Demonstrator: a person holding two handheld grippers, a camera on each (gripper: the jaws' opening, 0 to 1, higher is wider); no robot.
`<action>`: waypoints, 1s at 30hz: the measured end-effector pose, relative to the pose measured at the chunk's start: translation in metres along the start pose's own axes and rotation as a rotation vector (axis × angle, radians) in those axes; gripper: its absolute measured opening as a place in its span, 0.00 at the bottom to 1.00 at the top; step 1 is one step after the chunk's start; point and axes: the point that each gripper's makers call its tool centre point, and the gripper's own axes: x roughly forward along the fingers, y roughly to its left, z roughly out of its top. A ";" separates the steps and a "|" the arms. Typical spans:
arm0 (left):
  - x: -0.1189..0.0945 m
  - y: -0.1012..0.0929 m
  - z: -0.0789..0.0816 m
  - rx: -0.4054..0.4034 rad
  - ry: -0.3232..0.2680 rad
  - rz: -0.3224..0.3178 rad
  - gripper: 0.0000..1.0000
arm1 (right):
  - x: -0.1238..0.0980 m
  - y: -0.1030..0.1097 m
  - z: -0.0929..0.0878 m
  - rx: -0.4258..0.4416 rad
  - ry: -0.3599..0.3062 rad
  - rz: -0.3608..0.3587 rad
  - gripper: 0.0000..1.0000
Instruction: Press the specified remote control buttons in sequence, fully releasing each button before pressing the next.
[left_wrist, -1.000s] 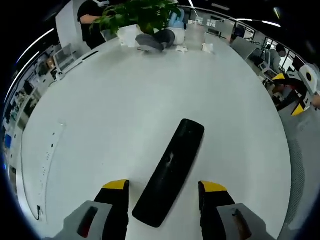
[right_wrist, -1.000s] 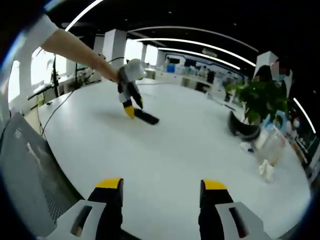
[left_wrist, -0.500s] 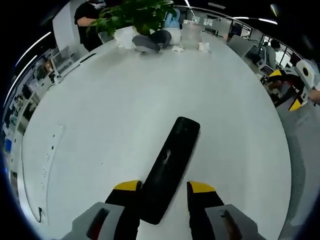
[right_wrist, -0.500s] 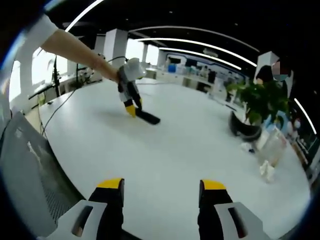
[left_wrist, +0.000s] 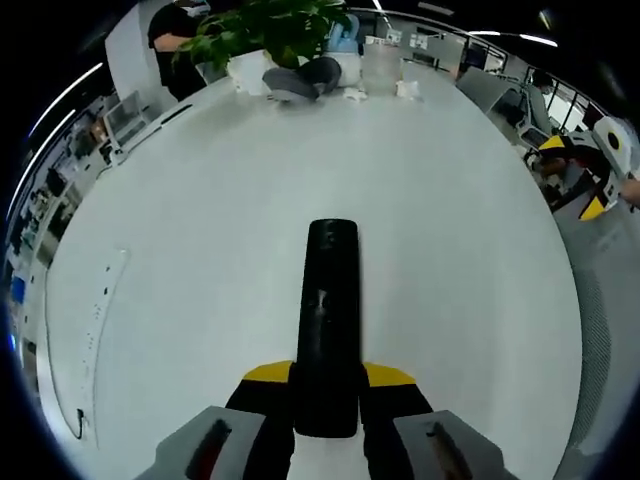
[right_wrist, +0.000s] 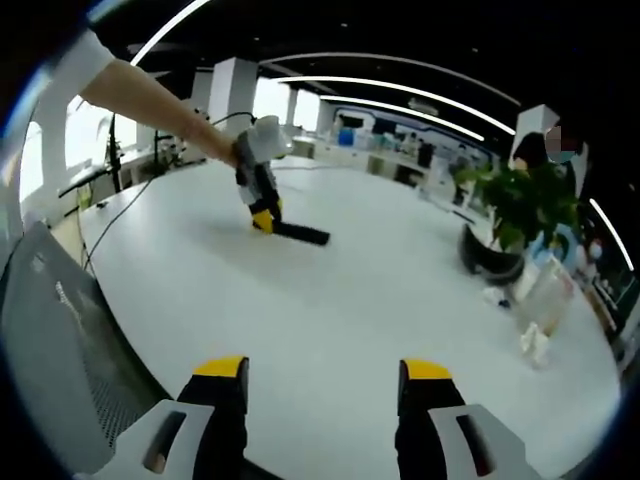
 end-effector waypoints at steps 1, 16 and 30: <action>0.000 -0.001 0.000 0.004 0.003 -0.002 0.23 | 0.000 0.000 0.000 -0.001 0.001 0.000 0.58; -0.002 -0.015 -0.004 0.043 0.009 -0.019 0.23 | 0.001 0.000 -0.001 -0.003 0.003 0.001 0.58; -0.003 -0.027 -0.006 0.035 -0.002 -0.020 0.23 | 0.001 0.000 -0.001 -0.006 0.004 0.001 0.58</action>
